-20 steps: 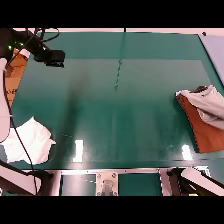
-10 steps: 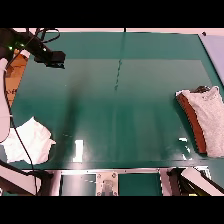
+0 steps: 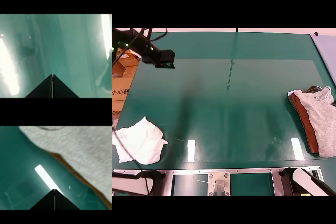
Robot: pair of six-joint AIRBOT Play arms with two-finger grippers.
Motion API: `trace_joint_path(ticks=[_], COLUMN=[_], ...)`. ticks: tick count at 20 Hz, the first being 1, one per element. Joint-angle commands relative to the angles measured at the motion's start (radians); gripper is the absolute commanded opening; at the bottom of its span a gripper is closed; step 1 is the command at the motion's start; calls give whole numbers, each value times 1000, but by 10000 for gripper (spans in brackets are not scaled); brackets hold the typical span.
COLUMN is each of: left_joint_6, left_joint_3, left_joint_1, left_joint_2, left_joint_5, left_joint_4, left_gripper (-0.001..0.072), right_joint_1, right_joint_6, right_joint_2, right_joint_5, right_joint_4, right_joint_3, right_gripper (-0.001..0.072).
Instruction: Fold the shirts.
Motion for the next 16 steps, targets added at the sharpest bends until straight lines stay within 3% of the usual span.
trace_joint_path(ticks=[1,4,7,16], left_joint_6=[-27,-83,-108,-101], left_joint_3=[-322,-661,-843,-898], left_joint_1=[-50,-113,-135,-135], left_joint_2=[195,388,494,503], left_joint_5=[72,144,180,198], left_joint_4=[-12,-14,-17,-17], left_gripper=[20,21,22,22], right_joint_1=[235,388,475,494], right_joint_6=[-33,-2,-3,-3], right_joint_2=[130,230,232,232], right_joint_5=[-83,-163,-208,-213], right_joint_4=[50,53,53,53], right_joint_3=[-212,-417,-454,-454], right_gripper=[13,13,13,13])
